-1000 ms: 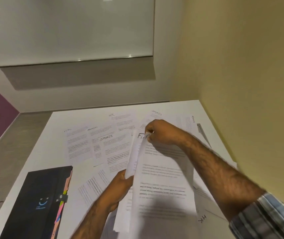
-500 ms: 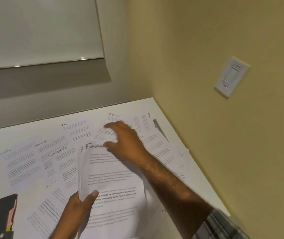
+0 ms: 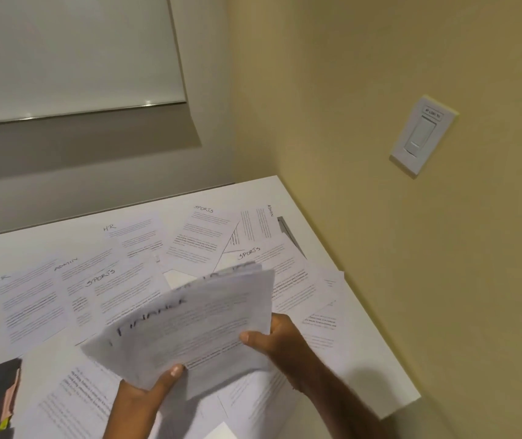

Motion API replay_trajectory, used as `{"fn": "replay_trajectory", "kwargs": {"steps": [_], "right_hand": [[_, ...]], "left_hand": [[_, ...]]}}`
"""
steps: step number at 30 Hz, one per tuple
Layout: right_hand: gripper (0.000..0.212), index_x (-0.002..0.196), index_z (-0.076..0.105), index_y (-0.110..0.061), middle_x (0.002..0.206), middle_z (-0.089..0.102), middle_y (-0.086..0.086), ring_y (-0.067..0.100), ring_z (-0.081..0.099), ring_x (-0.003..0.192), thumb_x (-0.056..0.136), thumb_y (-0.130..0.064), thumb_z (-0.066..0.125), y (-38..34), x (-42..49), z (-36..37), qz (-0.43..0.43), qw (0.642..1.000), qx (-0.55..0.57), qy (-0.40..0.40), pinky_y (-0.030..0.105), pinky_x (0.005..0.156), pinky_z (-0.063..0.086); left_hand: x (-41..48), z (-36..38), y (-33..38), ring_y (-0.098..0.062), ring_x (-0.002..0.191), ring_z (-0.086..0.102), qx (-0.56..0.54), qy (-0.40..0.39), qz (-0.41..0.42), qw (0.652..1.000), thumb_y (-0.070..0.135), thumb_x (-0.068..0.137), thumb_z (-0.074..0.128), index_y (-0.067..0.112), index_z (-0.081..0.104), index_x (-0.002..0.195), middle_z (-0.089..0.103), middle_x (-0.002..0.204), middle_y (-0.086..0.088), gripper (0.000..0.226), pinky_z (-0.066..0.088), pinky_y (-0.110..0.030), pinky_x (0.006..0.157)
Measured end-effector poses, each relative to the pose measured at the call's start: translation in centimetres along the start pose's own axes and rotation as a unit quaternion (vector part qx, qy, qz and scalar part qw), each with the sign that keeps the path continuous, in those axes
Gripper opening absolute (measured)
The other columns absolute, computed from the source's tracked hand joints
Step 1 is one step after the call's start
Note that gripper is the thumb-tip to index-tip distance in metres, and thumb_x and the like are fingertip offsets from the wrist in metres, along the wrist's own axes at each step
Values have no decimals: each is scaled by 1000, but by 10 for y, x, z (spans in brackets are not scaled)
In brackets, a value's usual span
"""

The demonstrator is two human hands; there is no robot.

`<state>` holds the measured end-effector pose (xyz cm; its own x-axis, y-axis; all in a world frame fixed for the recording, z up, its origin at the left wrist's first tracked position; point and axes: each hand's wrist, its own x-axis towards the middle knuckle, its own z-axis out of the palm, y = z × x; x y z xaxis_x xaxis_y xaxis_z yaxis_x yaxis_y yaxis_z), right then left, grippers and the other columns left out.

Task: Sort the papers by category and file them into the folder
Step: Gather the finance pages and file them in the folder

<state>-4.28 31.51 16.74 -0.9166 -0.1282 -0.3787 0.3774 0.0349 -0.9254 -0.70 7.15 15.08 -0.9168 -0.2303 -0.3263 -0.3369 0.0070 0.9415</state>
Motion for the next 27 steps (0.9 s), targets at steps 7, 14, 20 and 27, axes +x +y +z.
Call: {"fn": "replay_trajectory", "kwargs": {"steps": [7,14,20,27], "right_hand": [[19,92,78,-16,93,80,-3,11,73,89,86,1,72,43,9,-21,-33,996,-38,72,25,80,56],[21,87,78,-16,85,76,10,19,67,78,85,3,70,91,15,-28,4,992,-100,73,31,69,52],[11,100,71,-13,95,75,7,32,70,92,91,-6,71,90,29,-31,-24,984,-87,151,40,77,55],[13,108,69,-3,85,68,12,24,60,71,97,-10,65,75,36,-56,-23,967,-74,243,30,65,47]], "left_hand": [[1,26,-29,-10,91,73,34,-53,-22,998,4,86,76,34,78,80,79,81,11,31,55,-18,78],[14,43,-70,-2,90,73,90,-65,10,994,18,91,71,29,81,91,80,94,12,14,55,-23,79],[39,45,-79,-3,85,61,174,-73,64,980,45,96,60,22,71,93,71,95,11,25,50,-30,81],[58,-37,-166,-38,154,16,574,-68,-30,815,62,102,25,22,14,161,10,170,-9,72,18,-52,123]]}}
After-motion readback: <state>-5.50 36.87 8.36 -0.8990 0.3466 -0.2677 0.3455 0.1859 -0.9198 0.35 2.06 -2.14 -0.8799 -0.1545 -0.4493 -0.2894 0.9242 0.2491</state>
